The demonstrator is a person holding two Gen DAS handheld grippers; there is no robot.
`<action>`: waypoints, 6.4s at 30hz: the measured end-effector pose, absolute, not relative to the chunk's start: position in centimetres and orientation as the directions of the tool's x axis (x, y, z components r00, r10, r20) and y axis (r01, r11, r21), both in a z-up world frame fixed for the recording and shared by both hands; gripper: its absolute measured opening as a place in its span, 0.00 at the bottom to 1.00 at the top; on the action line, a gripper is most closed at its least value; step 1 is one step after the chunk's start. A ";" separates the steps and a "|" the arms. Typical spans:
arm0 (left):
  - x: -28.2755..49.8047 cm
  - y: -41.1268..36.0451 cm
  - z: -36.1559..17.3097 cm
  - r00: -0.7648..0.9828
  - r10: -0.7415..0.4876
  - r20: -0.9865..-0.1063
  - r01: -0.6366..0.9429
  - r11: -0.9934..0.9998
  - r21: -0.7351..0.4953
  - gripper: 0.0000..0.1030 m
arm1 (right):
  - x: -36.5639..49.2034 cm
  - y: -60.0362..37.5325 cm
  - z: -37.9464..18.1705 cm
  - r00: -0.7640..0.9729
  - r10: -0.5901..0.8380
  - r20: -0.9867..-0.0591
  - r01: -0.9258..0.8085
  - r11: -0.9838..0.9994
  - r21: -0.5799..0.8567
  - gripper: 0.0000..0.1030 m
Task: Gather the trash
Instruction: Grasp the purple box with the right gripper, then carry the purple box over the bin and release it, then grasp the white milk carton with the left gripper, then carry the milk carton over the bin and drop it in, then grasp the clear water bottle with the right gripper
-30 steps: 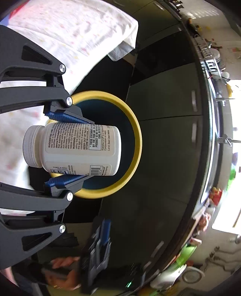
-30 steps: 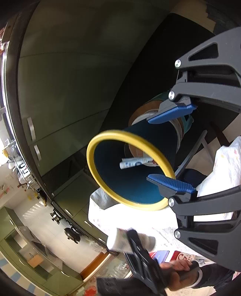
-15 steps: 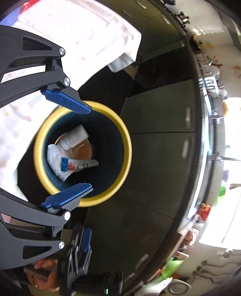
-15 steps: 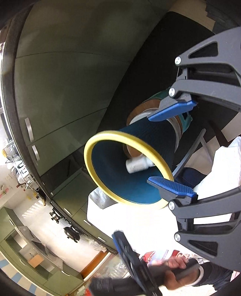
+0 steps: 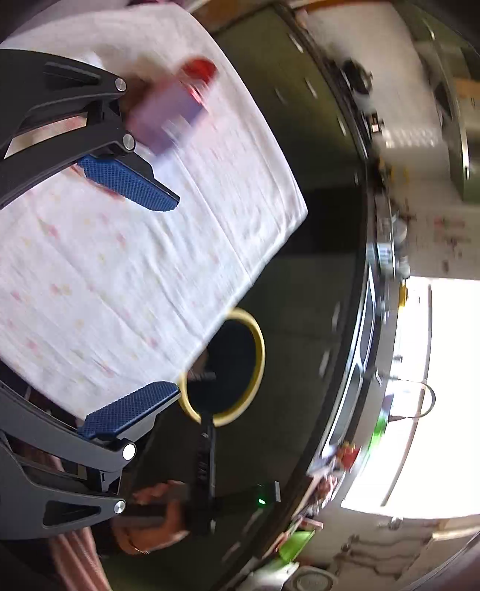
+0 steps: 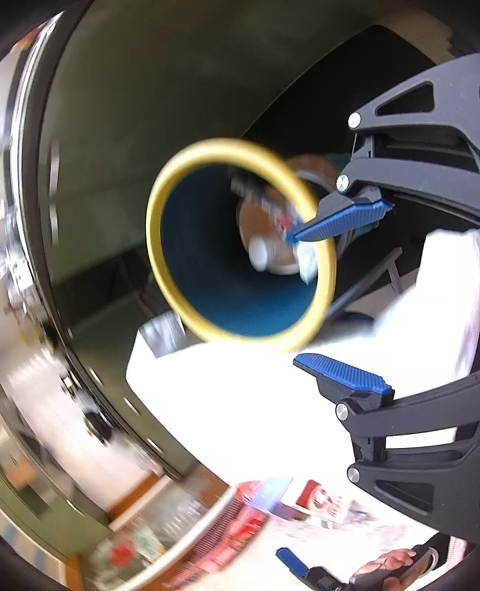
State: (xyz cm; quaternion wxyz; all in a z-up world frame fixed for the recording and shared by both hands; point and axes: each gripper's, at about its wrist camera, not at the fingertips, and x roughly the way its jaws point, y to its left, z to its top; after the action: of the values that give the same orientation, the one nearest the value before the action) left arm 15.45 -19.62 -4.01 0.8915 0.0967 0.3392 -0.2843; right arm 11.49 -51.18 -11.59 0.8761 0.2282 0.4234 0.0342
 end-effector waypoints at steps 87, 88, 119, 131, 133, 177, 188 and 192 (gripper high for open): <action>13.7 -7.4 -10.2 0.575 -0.496 -0.650 0.604 0.794 -0.071 0.92 | 17.5 -46.4 -9.1 0.719 -0.128 -0.683 0.322 0.933 0.164 0.71; 14.2 -7.6 -10.1 0.577 -0.490 -0.654 0.603 0.796 -0.064 0.92 | 17.4 -46.2 -9.0 0.720 -0.122 -0.683 0.316 0.934 0.166 0.71; 21.6 -11.7 -15.2 0.422 -0.388 -0.819 0.543 0.832 -0.115 0.70 | 18.1 -44.8 -10.7 0.711 -0.018 -0.703 0.245 0.943 0.224 0.71; 21.2 -11.9 -15.0 0.443 -0.364 -0.820 0.511 0.854 -0.103 0.34 | 17.3 -45.2 -10.4 0.727 0.001 -0.687 0.235 0.939 0.250 0.71; 20.8 -12.2 -14.5 0.453 -0.369 -0.812 0.514 0.852 -0.100 0.34 | 17.3 -45.3 -10.4 0.727 0.004 -0.686 0.234 0.939 0.254 0.71; 28.6 -48.1 -13.1 0.309 -0.482 -0.820 0.757 0.647 -0.095 0.75 | 10.0 -57.6 -11.1 0.748 -0.170 -0.642 0.447 0.843 0.298 0.72; 21.4 -32.3 -6.4 0.509 -0.519 -0.687 0.657 0.750 -0.080 0.89 | 11.6 -54.9 -10.8 0.742 -0.134 -0.657 0.401 0.875 0.273 0.72; 18.2 -24.4 -6.3 0.573 -0.485 -0.660 0.576 0.812 -0.096 0.89 | 12.7 -52.5 -10.2 0.747 -0.102 -0.657 0.350 0.900 0.258 0.73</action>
State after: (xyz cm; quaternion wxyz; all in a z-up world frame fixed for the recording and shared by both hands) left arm 18.24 -24.45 -6.32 0.8846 0.0645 0.3514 -0.2997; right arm 12.67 -52.46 -10.17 0.9159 0.1859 0.3335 -0.1236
